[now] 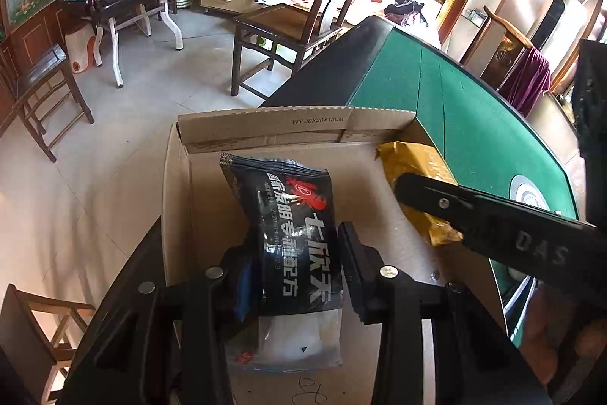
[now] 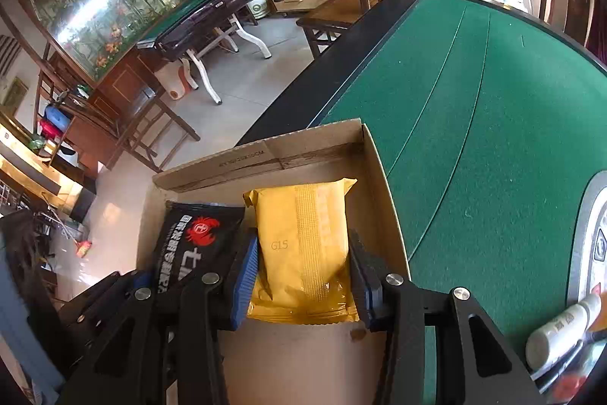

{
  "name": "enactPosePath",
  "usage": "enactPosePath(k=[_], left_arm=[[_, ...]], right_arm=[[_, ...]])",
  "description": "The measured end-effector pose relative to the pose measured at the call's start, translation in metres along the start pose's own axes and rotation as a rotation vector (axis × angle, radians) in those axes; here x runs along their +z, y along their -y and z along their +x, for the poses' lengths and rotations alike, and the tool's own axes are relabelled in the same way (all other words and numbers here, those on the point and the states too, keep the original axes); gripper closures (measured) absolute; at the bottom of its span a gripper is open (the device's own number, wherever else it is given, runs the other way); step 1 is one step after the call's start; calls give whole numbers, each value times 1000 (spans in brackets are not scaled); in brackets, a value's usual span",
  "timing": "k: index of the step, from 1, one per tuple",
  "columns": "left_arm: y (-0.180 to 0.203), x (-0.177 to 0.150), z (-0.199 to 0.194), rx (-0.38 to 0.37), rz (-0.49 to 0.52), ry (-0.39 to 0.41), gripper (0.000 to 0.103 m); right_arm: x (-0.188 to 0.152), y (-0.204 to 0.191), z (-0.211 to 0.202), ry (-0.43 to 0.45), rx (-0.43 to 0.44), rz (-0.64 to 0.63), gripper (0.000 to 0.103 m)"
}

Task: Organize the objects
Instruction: 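Carry the snack bag with the left tool while the right tool carries the yellow packet into the tray, then open both tools to release the bag and packet in the tray, withdraw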

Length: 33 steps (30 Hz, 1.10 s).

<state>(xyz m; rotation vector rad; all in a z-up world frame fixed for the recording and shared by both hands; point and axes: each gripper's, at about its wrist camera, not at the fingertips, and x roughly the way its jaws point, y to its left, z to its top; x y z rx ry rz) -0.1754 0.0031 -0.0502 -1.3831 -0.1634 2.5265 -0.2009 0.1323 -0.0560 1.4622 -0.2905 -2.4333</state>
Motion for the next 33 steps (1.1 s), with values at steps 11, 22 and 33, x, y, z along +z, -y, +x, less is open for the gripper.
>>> enactPosePath(k=[11,22,33], left_arm=[[-5,10,2,-55,-25,22,50],[39,-38,-95,-155,143,306,2],[127,-132,-121,-287,275,240,0]], right_arm=[[7,10,4,26,-5,-21,36],[-72,20,-127,330,-14,-57,11],[-232,135,-261,483,-273,3,0]])
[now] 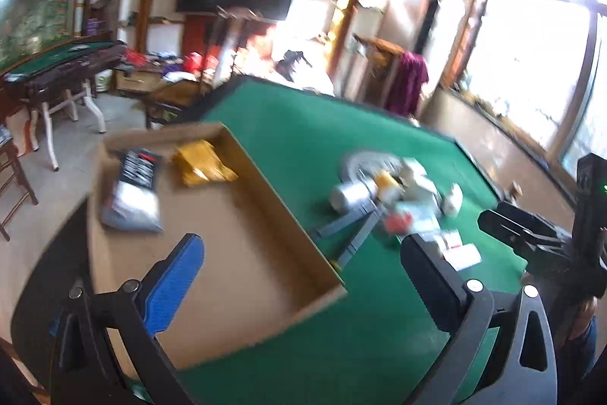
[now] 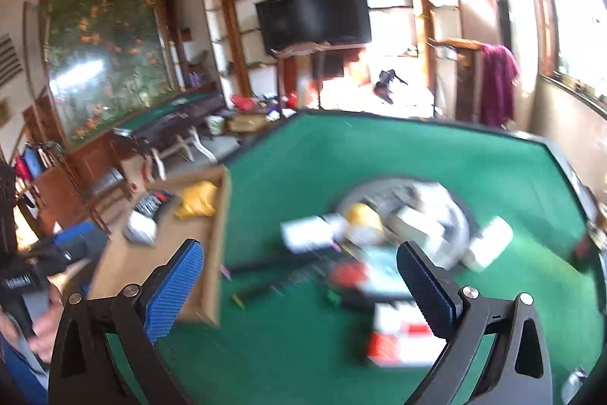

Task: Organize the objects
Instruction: 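Open both tools to release the bag and packet in the tray, withdraw, then grasp the red-and-white glue box with the left tool while the right tool grasps the white pill bottle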

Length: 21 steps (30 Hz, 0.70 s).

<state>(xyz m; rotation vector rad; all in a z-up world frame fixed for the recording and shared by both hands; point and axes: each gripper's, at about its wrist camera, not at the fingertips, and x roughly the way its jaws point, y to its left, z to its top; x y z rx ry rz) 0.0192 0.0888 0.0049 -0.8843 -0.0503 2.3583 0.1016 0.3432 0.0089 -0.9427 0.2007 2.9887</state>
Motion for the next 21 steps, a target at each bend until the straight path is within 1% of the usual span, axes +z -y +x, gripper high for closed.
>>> enactPosePath(k=[2,3,5,7,9,10,11,13,15,17,18,19,20,21], left_arm=[[21,-13,12,-32,40,-38,0],[29,-17,16,-43,59,-46,0],[45,-26,28,-84,107,-89,0],[59,-33,33,-99,132,-113,0],[72,-38,39,-137,161,-152,0],[78,-39,44,-161,167,-176,0],[80,-40,45,-176,159,-175,0],[88,-45,48,-185,157,-200,0],[90,-49,51,-183,166,-213,0],[94,-53,52,-141,196,-210,0],[96,-55,53,-127,212,-211,0],[97,-56,53,-118,219,-206,0],[97,-56,52,-114,222,-200,0],[98,-56,52,-109,224,-195,0]], right_arm=[[-23,34,-9,-49,-36,57,0],[-32,46,-12,-62,-44,93,0],[-41,63,-18,-81,-60,125,0],[-47,71,-23,-100,-87,121,0],[-50,83,-21,-119,-74,133,0],[-48,90,-17,-142,-69,181,0],[-45,95,-12,-156,-61,219,0],[-37,107,-1,-191,-24,302,0],[-28,117,18,-205,37,345,0],[-23,125,34,-193,76,350,1],[-21,128,45,-195,77,341,4],[-22,130,52,-205,83,341,5],[-24,131,63,-231,108,338,7],[-28,132,69,-250,133,341,11]])
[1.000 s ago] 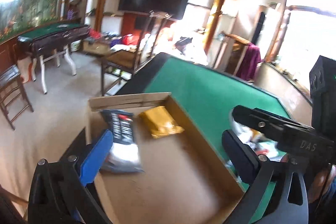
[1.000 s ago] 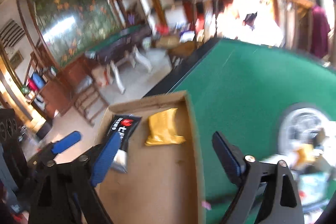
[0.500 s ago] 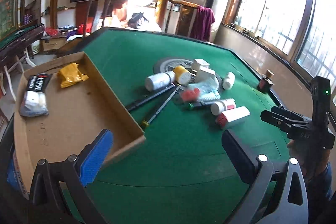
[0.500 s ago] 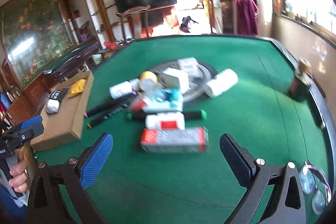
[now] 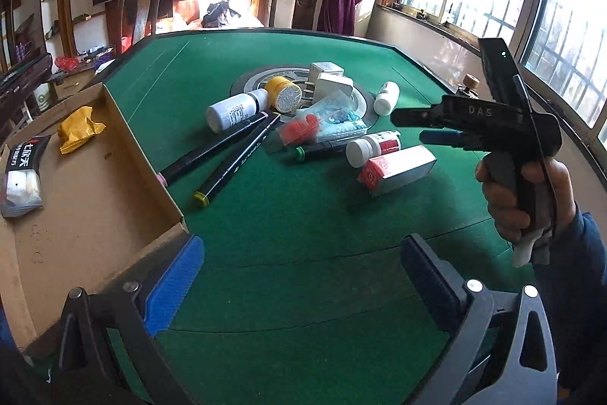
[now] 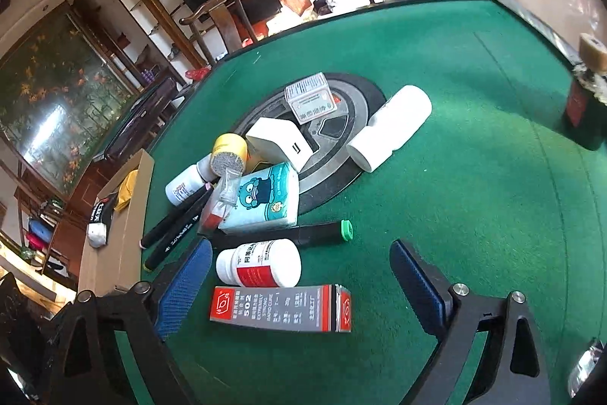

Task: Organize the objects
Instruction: 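Grasp the red-and-white glue box with the left tool while the right tool grasps the white pill bottle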

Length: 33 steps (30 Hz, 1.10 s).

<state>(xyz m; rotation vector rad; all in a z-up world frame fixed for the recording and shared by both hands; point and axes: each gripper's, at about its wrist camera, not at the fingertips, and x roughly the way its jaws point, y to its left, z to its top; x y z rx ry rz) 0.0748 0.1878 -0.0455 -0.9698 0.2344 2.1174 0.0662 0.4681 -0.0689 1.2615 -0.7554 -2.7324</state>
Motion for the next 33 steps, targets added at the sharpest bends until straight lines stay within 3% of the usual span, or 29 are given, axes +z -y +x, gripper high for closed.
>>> enactPosePath(k=[3,7,8,10,12,15,20,23,24,28,33], left_arm=[[-3,0,1,10,-8,0,0],[-14,-1,2,36,-38,-1,0],[-17,-1,2,38,-48,-1,0],[-21,-1,1,43,-66,1,0],[-24,-1,-1,47,-79,8,0],[-25,0,-1,51,-86,14,0],[-20,-1,0,64,-75,11,0],[-20,-1,0,63,-74,13,0],[-20,-1,0,63,-74,15,0],[-24,-1,-2,68,-79,20,0],[-36,0,-6,77,-117,20,0]], right_arm=[[-13,-10,7,-93,100,-28,18],[-35,-49,-19,-97,265,-184,18],[-38,-55,-25,-72,273,-192,14],[-41,-59,-30,-13,173,-190,1],[-40,-64,-29,-14,49,-207,0],[-42,-69,-27,0,-10,-244,0],[-42,-61,-16,-77,58,-225,1],[-44,-54,-5,-138,97,-233,16],[-44,-54,-1,-153,124,-225,16],[-48,-66,-1,-117,117,-266,19],[-67,-89,10,-238,266,-339,27]])
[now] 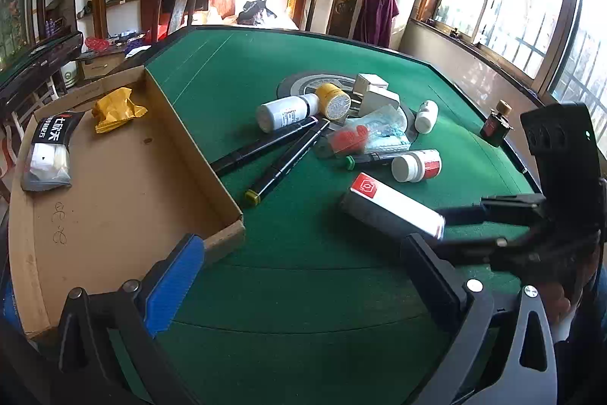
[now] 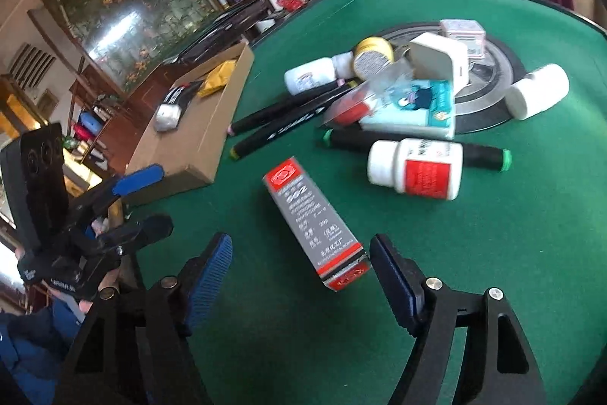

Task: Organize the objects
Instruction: 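Grasp the red-and-white glue box with the left tool while the right tool grasps the white pill bottle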

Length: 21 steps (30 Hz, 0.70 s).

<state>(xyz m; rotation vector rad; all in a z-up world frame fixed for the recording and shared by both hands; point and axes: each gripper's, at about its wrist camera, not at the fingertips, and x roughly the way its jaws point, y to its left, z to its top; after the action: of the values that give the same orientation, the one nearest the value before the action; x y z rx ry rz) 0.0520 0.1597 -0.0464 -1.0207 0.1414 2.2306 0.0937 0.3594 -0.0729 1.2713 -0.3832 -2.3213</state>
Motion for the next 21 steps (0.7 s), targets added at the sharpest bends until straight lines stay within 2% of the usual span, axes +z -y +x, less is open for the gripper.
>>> enactPosePath(k=[2,5,7,9,11,13,16,18,20,21], left_arm=[[-4,1,-2,0,-13,2,0],[-8,3,-3,-10,-33,-6,0],[-4,6,-1,-22,-21,-21,0],[10,9,4,-28,53,-40,0],[29,11,9,8,162,-46,0],[43,12,15,2,252,-47,0],[58,16,30,-5,330,-74,2],[60,19,43,3,345,-106,9],[61,20,56,13,348,-139,33],[61,19,62,6,345,-161,38]], right_arm=[[-4,-18,2,-29,113,-57,30],[-4,-28,-10,53,46,-99,31],[1,-11,-22,110,2,-28,31],[4,10,-31,158,-20,73,31],[6,28,-38,189,-25,162,30],[6,38,-45,220,-40,203,30],[12,41,-52,243,-63,214,30],[13,43,-54,253,-74,229,30],[14,50,-57,256,-76,251,30],[15,54,-57,252,-82,265,30]])
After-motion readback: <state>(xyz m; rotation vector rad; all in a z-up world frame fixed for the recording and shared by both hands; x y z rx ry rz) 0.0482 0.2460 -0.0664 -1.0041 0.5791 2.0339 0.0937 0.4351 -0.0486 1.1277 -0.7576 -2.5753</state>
